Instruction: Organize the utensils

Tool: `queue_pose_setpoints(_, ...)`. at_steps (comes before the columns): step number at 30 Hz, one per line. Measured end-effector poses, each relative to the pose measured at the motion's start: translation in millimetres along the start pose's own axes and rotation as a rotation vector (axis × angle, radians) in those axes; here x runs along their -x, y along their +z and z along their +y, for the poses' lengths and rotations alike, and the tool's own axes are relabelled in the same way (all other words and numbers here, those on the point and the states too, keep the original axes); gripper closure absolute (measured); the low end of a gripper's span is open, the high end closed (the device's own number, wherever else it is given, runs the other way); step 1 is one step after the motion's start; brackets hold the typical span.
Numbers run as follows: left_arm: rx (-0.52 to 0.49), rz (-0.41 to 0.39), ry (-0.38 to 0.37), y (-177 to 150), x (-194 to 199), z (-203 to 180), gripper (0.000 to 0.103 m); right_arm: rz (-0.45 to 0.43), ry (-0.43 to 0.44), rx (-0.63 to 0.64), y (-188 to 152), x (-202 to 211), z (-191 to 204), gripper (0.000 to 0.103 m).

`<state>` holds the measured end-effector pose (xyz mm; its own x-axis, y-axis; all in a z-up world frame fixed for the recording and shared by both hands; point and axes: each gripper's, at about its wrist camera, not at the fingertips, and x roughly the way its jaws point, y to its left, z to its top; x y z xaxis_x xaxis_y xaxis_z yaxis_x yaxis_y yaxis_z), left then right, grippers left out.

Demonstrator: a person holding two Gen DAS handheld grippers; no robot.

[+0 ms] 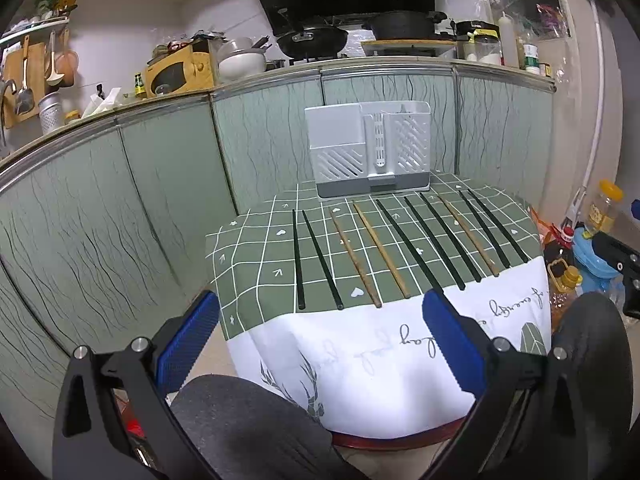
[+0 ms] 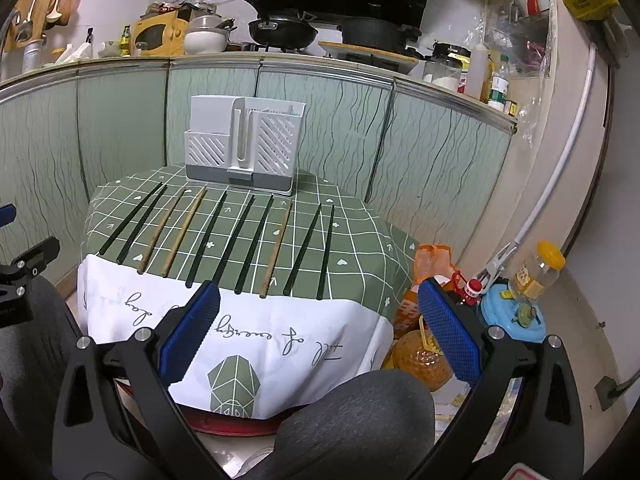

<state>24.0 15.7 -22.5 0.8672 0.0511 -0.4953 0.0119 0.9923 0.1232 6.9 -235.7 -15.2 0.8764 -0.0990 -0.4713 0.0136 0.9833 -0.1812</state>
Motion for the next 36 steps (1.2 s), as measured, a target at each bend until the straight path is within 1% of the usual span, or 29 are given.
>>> queue_pose_setpoints(3,0.016,0.014,-0.006,-1,-4,3,0.004,0.002,0.0,0.008,0,-2,0,0.008)
queue_pose_setpoints(5,0.022,0.022,-0.01,-2,-7,5,0.004,0.005,0.015,0.013,0,-4,-1,0.008)
queue_pose_setpoints(7,0.025,0.022,-0.034,-3,-9,6,0.004,0.015,0.038,0.014,0,-6,-3,0.008)
queue_pose_setpoints(12,0.026,0.036,-0.042,-1,-14,7,0.004,0.045,0.049,0.016,1,-15,-7,0.008)
queue_pose_setpoints(14,0.035,0.041,-0.069,1,-17,10,0.005,0.058,0.063,0.018,2,-20,-9,0.008)
queue_pose_setpoints(15,0.049,0.045,-0.096,2,-19,12,0.01,0.072,0.077,0.013,2,-23,-11,0.008)
queue_pose_setpoints(16,0.057,0.046,-0.113,3,-20,14,0.012,0.081,0.089,0.005,3,-26,-12,0.008)
queue_pose_setpoints(17,0.067,0.047,-0.132,4,-22,17,0.013,0.088,0.098,-0.004,3,-29,-13,0.008)
queue_pose_setpoints(18,0.069,0.048,-0.135,5,-23,18,0.013,0.095,0.099,-0.009,4,-32,-14,0.008)
queue_pose_setpoints(23,0.074,0.048,-0.13,8,-33,22,0.011,0.12,0.096,-0.007,6,-47,-18,0.008)
queue_pose_setpoints(24,0.084,0.049,-0.124,8,-36,24,0.008,0.12,0.101,-0.015,7,-51,-21,0.008)
queue_pose_setpoints(27,0.122,0.043,-0.121,9,-45,32,0.007,0.13,0.103,-0.033,8,-60,-26,0.008)
queue_pose_setpoints(29,0.155,0.048,-0.09,10,-54,38,0.004,0.134,0.109,-0.043,8,-68,-30,0.008)
queue_pose_setpoints(31,0.178,0.055,-0.078,10,-62,42,0.004,0.139,0.118,-0.051,8,-75,-32,0.008)
queue_pose_setpoints(32,0.19,0.067,-0.06,10,-70,45,0.004,0.143,0.122,-0.053,8,-80,-34,0.008)
queue_pose_setpoints(34,0.198,0.087,-0.039,10,-80,48,0.004,0.15,0.121,-0.058,8,-90,-35,0.008)
queue_pose_setpoints(36,0.185,0.099,-0.013,10,-91,48,0.004,0.156,0.128,-0.069,7,-99,-37,0.008)
